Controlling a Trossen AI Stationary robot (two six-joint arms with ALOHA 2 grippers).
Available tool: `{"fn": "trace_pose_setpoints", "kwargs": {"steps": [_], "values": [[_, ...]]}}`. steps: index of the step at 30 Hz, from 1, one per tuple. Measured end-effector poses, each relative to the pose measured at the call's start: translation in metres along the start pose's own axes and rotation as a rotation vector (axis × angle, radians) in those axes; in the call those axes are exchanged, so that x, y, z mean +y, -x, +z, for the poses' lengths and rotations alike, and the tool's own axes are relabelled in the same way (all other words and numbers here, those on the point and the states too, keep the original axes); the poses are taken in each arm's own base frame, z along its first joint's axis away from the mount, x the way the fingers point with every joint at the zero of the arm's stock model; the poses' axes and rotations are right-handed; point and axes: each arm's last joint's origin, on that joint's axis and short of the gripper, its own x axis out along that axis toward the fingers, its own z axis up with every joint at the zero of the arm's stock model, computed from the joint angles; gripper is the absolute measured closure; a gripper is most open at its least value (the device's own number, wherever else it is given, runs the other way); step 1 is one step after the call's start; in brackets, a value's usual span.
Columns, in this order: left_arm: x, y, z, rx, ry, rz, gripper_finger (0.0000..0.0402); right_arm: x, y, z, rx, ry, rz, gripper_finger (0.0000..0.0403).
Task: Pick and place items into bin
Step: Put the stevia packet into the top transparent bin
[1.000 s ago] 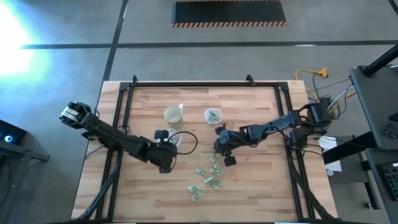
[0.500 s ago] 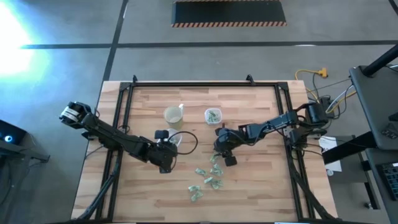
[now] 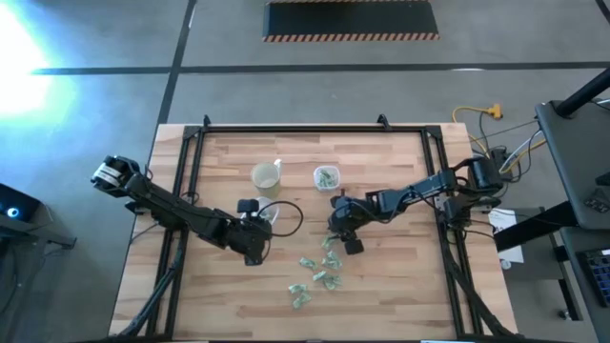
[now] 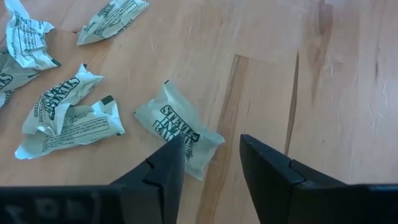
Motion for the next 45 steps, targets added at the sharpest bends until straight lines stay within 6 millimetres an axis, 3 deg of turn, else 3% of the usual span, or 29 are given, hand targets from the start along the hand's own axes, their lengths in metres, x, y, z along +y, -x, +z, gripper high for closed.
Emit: {"fn": "trace_pose_setpoints", "kwargs": {"steps": [16,24,31,45], "values": [[0.0,0.0,0.0,-0.006,0.003,-0.002,0.0301,0.0,0.0,-0.001,-0.006,0.009,-0.001,0.0269],[0.0,-0.001,0.0,-0.004,0.002,-0.001,0.0301,-0.003,-0.021,-0.006,0.009,0.028,0.003,0.027],[0.0,-0.001,-0.001,-0.003,0.001,-0.001,0.0301,-0.004,-0.019,-0.004,0.011,0.025,0.001,0.0282],[0.0,-0.001,-0.001,-0.004,0.001,-0.001,0.0301,-0.004,-0.017,-0.003,0.009,0.127,-0.01,0.0386]]}}
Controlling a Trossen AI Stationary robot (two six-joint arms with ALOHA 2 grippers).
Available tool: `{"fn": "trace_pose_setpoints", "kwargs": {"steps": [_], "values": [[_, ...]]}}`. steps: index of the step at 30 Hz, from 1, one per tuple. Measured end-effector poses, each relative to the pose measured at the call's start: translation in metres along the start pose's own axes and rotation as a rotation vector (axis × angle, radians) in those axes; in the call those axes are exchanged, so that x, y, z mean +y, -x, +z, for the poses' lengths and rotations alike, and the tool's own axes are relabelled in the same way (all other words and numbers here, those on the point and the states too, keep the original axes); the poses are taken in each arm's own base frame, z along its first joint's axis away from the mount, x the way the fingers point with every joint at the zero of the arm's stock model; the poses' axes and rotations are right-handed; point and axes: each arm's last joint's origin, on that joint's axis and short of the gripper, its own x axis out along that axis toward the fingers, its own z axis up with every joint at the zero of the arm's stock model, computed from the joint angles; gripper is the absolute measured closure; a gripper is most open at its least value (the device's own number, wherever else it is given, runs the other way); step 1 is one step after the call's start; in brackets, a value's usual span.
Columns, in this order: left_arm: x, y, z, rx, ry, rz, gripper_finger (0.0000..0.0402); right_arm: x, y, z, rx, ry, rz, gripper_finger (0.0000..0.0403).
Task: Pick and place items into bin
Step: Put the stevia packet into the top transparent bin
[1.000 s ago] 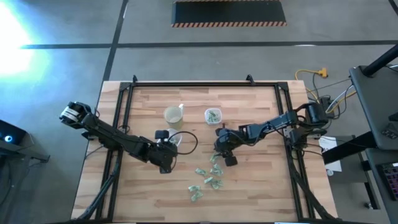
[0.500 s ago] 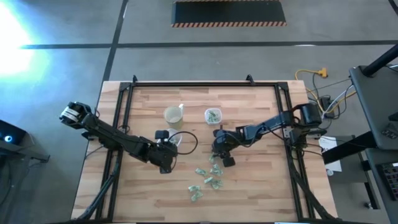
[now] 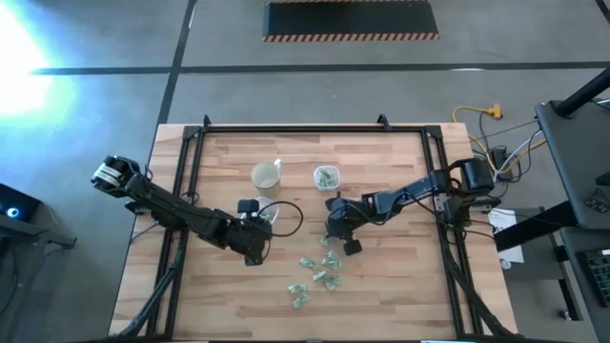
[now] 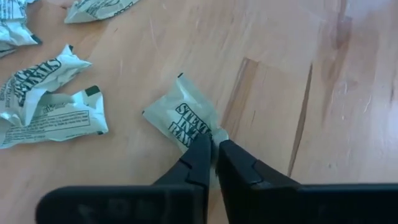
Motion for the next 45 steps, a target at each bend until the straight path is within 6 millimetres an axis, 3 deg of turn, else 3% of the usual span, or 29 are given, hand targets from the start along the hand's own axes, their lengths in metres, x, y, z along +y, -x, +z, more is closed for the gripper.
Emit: {"fn": "trace_pose_setpoints", "kwargs": {"steps": [9,14,18,22,27,31,37,45], "values": [[0.0,0.0,0.0,0.0,-0.001,0.0,0.0301,-0.002,0.003,0.008,-0.022,0.025,-0.013,0.0394],[0.0,0.0,0.0,-0.001,0.0,0.0,0.0301,-0.005,0.017,0.019,-0.055,0.057,-0.086,0.0394],[0.0,0.0,0.0,-0.004,0.002,-0.001,0.0301,-0.009,0.038,0.028,-0.063,0.087,-0.235,0.0394],[-0.001,-0.001,0.001,-0.01,0.005,-0.004,0.0301,-0.015,0.062,0.035,-0.05,0.092,-0.49,0.0394],[-0.002,-0.001,0.004,-0.037,0.02,-0.014,0.0301,-0.032,0.08,0.035,-0.004,0.044,-0.745,0.0394],[-0.002,-0.001,0.005,-0.052,0.026,-0.019,0.0301,-0.049,0.08,0.025,0.022,-0.034,-0.78,0.0394],[-0.002,-0.001,0.005,-0.051,0.025,-0.019,0.0301,-0.074,0.064,0.003,0.12,-0.099,-0.802,0.0394],[-0.002,-0.001,0.005,-0.048,0.02,-0.017,0.0301,-0.08,0.05,-0.004,0.153,-0.076,-0.798,0.0394]]}}
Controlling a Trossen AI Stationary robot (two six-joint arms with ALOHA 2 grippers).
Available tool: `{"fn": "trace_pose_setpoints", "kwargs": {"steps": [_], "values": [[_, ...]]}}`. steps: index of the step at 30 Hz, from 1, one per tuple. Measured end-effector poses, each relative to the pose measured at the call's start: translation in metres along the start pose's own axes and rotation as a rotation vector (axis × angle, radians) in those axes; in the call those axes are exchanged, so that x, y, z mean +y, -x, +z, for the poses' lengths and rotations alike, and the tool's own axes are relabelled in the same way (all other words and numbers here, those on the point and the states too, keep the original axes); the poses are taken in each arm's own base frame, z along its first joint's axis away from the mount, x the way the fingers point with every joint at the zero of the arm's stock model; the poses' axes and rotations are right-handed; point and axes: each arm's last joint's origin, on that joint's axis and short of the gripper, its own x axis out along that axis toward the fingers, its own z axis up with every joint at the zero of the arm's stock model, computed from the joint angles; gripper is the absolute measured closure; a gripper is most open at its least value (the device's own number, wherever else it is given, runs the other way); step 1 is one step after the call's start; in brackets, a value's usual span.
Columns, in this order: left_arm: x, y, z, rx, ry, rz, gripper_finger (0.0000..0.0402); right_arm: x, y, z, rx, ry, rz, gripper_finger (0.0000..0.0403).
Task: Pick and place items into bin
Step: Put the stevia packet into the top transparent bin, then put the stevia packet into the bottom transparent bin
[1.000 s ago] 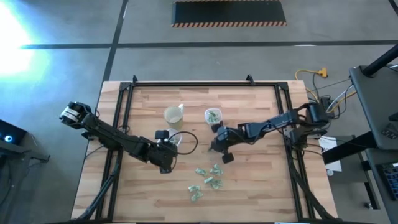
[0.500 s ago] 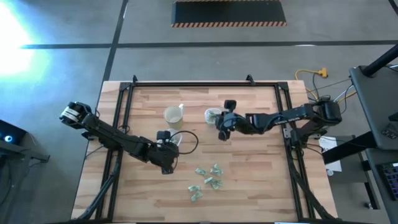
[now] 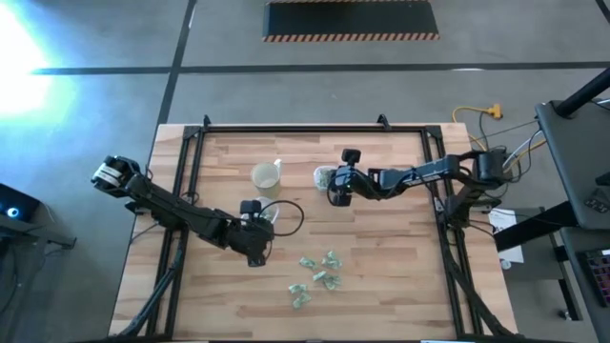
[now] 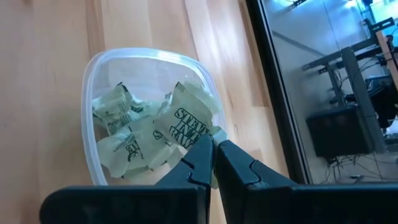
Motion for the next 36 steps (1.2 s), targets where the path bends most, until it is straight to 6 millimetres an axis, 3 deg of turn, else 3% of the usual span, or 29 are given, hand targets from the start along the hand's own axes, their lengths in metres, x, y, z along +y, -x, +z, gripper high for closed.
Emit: {"fn": "trace_pose_setpoints", "kwargs": {"steps": [12,22,28,36], "values": [[0.0,0.0,0.0,0.0,0.001,0.0,0.0301,0.0,0.003,0.002,-0.024,-0.027,0.047,0.0386],[0.0,0.0,0.0,0.0,0.001,0.0,0.0301,-0.003,0.01,0.005,-0.049,-0.037,0.05,0.0298],[0.0,0.0,0.001,-0.007,0.006,-0.003,0.0301,-0.006,0.043,0.019,-0.129,-0.04,0.001,0.0273],[-0.007,-0.003,0.014,-0.202,-0.064,-0.081,0.0301,-0.002,0.101,0.025,-0.222,-0.022,0.139,0.0276]]}}
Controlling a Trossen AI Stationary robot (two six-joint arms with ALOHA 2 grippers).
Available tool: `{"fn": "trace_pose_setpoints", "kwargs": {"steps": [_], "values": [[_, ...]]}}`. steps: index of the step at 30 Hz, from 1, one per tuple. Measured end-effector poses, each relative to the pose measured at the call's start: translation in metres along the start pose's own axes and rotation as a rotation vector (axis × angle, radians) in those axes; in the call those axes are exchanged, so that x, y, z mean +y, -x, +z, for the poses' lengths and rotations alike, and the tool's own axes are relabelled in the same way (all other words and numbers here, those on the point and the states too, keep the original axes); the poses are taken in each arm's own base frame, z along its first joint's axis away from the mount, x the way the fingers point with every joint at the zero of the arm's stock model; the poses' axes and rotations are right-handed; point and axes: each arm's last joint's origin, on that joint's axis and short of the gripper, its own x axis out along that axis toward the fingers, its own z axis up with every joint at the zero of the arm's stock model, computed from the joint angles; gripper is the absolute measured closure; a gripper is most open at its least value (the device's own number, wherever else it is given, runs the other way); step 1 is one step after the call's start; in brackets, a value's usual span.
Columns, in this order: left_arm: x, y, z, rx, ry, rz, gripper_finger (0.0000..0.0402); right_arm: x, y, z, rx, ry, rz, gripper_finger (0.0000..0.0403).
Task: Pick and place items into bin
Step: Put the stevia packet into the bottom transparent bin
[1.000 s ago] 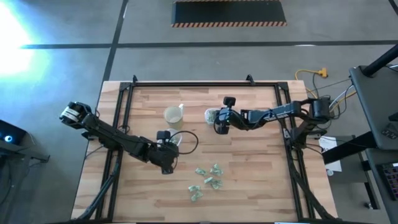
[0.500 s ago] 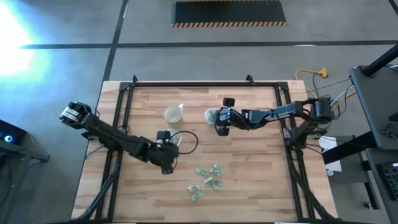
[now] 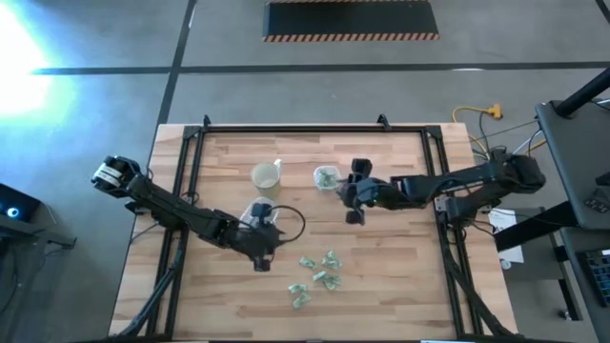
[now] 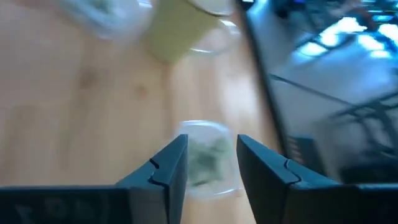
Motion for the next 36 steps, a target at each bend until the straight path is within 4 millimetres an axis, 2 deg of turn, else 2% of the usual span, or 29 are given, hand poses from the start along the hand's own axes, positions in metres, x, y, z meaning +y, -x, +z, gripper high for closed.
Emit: {"fn": "trace_pose_setpoints", "kwargs": {"steps": [6,12,20,28,32,36], "values": [[-0.01,-0.007,0.006,-0.153,-0.117,-0.176,0.0301,0.006,0.026,-0.004,0.006,-0.087,0.289,0.0284],[-0.02,-0.028,0.003,-0.175,-0.223,-0.209,0.0301,0.017,0.03,-0.019,0.062,-0.174,0.538,0.0294],[-0.033,-0.064,-0.009,-0.186,-0.291,-0.197,0.0301,0.027,0.021,-0.034,0.138,-0.175,0.568,0.0306],[-0.034,-0.092,-0.002,-0.142,-0.224,-0.203,0.0301,0.03,0.017,-0.037,0.171,-0.196,0.57,0.032],[-0.033,-0.1,0.0,-0.091,-0.181,-0.286,0.0301,0.03,0.017,-0.037,0.171,-0.196,0.57,0.0326],[-0.031,-0.105,-0.001,-0.026,-0.146,-0.293,0.0301,0.03,0.017,-0.037,0.171,-0.196,0.57,0.0332]]}}
